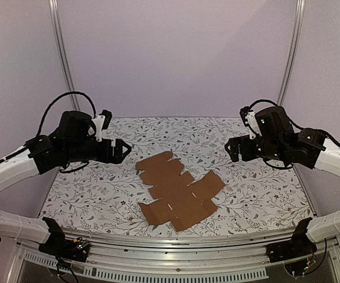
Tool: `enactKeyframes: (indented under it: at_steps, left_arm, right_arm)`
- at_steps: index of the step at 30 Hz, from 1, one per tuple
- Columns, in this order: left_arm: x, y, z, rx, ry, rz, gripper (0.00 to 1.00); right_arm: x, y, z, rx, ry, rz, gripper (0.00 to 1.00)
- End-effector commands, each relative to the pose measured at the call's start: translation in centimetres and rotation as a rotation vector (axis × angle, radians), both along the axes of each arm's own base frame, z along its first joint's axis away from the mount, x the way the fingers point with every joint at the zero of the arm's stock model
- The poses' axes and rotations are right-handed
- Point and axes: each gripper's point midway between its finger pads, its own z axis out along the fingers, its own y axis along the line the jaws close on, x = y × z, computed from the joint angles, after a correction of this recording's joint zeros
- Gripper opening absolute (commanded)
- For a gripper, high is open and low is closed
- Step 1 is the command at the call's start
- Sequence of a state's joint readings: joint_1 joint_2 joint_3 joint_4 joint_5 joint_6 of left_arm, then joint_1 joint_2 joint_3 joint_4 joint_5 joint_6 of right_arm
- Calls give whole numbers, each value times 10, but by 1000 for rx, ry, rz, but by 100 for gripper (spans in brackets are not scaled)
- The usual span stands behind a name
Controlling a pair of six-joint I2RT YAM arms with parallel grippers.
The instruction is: Fold the paper box
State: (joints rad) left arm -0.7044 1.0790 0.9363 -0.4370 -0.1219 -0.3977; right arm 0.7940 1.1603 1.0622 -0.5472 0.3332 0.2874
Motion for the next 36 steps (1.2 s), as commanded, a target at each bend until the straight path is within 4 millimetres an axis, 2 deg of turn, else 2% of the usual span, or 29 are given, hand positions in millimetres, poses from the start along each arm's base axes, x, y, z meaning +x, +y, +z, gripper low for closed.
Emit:
enactKeyframes:
  at_steps: [1, 8, 21, 25, 29, 36]
  left_arm:
    - [-16, -5, 3, -33, 42, -38, 100]
    - [-24, -4, 1, -45, 63, -49, 100]
    - [-31, -11, -4, -73, 90, -88, 100]
    - [-35, -14, -5, -90, 100, -110, 100]
    - [-37, -18, -4, -104, 105, -129, 99]
    - [-38, -19, -8, -106, 116, -133, 99]
  right_arm:
    - [-8, -22, 4, -97, -17, -45, 99]
    - [-24, -28, -20, -135, 51, -11, 99]
    - [-76, 23, -113, -22, 458, 230, 98]
    - [-85, 34, -136, 6, 549, 257, 94]
    - [-91, 51, -156, 43, 630, 300, 86]
    - [-87, 68, -184, 64, 693, 313, 72]
